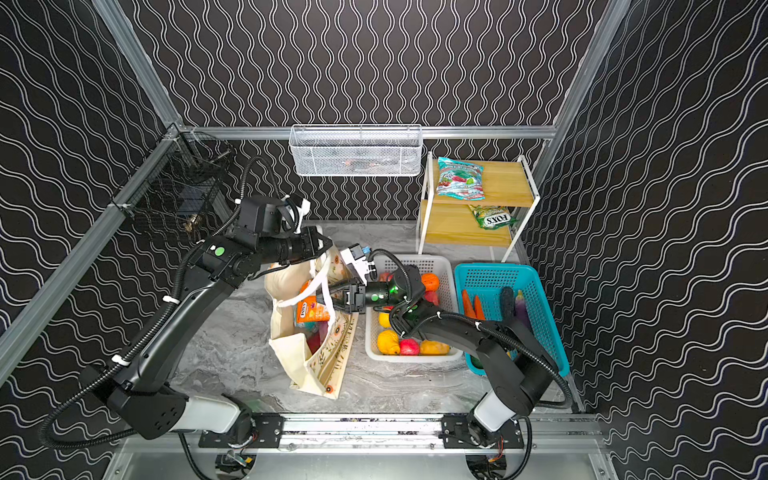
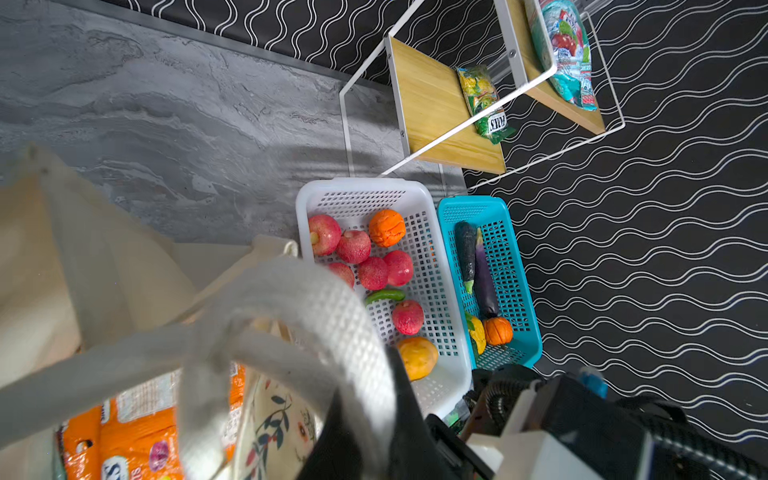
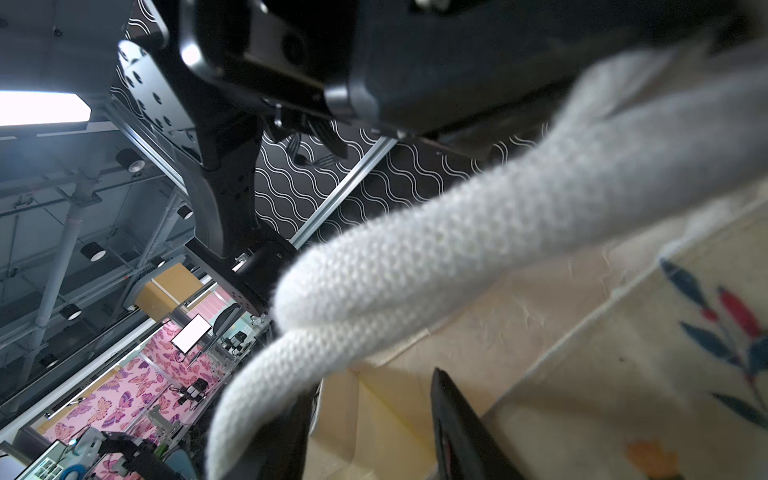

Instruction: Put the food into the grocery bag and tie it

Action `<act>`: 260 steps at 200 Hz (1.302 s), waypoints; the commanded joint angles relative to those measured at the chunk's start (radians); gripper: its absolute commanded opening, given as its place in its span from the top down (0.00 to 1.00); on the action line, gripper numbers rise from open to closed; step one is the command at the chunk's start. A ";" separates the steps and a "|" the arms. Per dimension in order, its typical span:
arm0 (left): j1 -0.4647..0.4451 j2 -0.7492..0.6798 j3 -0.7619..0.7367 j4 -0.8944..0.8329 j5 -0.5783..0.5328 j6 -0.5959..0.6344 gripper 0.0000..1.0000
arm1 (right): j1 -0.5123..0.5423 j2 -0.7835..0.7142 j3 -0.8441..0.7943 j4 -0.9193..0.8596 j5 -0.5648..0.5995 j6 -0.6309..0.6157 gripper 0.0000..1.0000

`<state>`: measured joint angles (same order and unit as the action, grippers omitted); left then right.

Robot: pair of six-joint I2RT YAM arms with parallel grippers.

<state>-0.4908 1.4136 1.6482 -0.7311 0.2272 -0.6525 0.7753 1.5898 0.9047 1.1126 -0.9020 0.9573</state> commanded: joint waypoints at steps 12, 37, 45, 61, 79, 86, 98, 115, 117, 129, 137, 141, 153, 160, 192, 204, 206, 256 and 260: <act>0.003 -0.017 -0.025 0.036 -0.016 -0.011 1.00 | 0.026 0.000 -0.030 0.263 0.127 -0.022 0.46; 0.002 -0.024 -0.040 0.044 -0.010 -0.018 1.00 | 0.046 0.034 -0.039 0.351 0.205 -0.026 0.42; 0.001 -0.026 -0.043 0.044 -0.009 -0.018 1.00 | 0.051 0.050 -0.040 0.386 0.225 -0.020 0.42; 0.001 -0.031 -0.051 0.044 -0.006 -0.019 1.00 | 0.057 0.080 -0.035 0.444 0.249 -0.009 0.41; 0.002 -0.037 -0.058 0.041 -0.003 -0.017 1.00 | 0.068 0.101 -0.029 0.486 0.265 -0.018 0.41; 0.001 -0.039 -0.061 0.040 -0.003 -0.017 1.00 | 0.072 0.105 -0.026 0.491 0.270 -0.029 0.40; 0.001 -0.046 -0.068 0.042 -0.003 -0.019 1.00 | 0.079 0.112 -0.020 0.502 0.277 -0.045 0.39; 0.001 -0.055 -0.086 0.050 -0.002 -0.025 1.00 | 0.086 0.123 -0.009 0.514 0.288 -0.055 0.38; 0.001 -0.057 -0.087 0.051 -0.001 -0.026 1.00 | 0.086 0.125 -0.008 0.516 0.288 -0.055 0.38; 0.001 -0.061 -0.094 0.056 0.000 -0.031 1.00 | 0.090 0.134 0.000 0.529 0.293 -0.057 0.37; 0.000 -0.062 -0.099 0.059 0.001 -0.032 1.00 | 0.092 0.139 0.004 0.537 0.299 -0.057 0.36; 0.000 -0.062 -0.100 0.061 0.001 -0.033 1.00 | 0.094 0.142 0.006 0.541 0.300 -0.057 0.36; -0.002 -0.065 -0.106 0.064 0.003 -0.034 1.00 | 0.098 0.147 0.010 0.552 0.311 -0.061 0.35; -0.002 -0.065 -0.109 0.066 0.003 -0.035 1.00 | 0.102 0.149 0.010 0.560 0.319 -0.067 0.33; -0.005 -0.069 -0.122 0.074 0.001 -0.040 1.00 | 0.116 0.170 0.027 0.594 0.341 -0.075 0.28; -0.005 -0.071 -0.125 0.077 0.001 -0.042 1.00 | 0.120 0.178 0.034 0.606 0.349 -0.082 0.26; -0.006 -0.071 -0.127 0.078 0.001 -0.042 1.00 | 0.121 0.179 0.034 0.608 0.351 -0.083 0.26; -0.009 -0.083 -0.147 0.091 -0.003 -0.048 1.00 | 0.138 0.191 0.062 0.614 0.391 -0.139 0.20; -0.010 -0.084 -0.149 0.091 -0.003 -0.049 1.00 | 0.139 0.191 0.064 0.613 0.397 -0.145 0.20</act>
<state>-0.4984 1.3342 1.5108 -0.6437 0.2398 -0.7013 0.9051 1.7836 0.9432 1.4998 -0.5400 0.8467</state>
